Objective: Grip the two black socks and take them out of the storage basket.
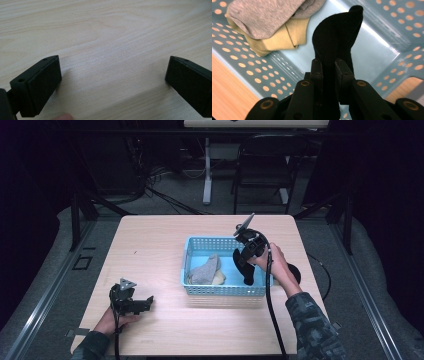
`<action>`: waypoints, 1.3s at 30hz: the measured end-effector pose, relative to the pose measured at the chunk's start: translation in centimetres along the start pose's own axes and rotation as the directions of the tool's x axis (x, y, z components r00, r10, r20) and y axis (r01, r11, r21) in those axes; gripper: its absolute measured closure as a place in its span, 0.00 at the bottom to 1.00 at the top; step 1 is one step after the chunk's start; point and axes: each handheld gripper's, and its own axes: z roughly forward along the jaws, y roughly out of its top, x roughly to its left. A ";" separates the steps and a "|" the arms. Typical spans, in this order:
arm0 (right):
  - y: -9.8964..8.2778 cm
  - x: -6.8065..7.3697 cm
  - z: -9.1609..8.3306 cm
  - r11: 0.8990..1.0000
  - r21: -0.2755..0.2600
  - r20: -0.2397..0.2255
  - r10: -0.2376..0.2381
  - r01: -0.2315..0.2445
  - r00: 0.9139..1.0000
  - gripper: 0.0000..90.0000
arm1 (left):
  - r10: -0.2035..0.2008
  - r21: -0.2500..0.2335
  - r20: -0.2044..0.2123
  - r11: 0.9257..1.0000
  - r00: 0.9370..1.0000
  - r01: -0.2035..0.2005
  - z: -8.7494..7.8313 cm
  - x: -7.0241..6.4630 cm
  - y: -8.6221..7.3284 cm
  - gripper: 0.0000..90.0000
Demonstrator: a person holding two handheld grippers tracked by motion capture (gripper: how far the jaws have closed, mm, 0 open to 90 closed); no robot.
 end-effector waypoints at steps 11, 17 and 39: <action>0.2 -0.3 -2.8 0.999 -0.053 0.008 -0.002 0.003 1.000 0.88 | 0.001 0.001 0.000 1.000 1.000 -0.001 0.0 0.0 0.0 0.00; 0.2 -0.5 -4.1 0.998 -0.064 0.009 0.007 -0.006 1.000 0.88 | 0.000 -0.001 0.000 1.000 1.000 0.000 0.0 0.0 0.0 0.00; -3.1 -4.3 -9.4 0.989 -0.133 0.068 0.079 -0.070 0.995 0.88 | 0.000 -0.001 0.000 1.000 1.000 0.000 0.0 0.0 0.0 0.00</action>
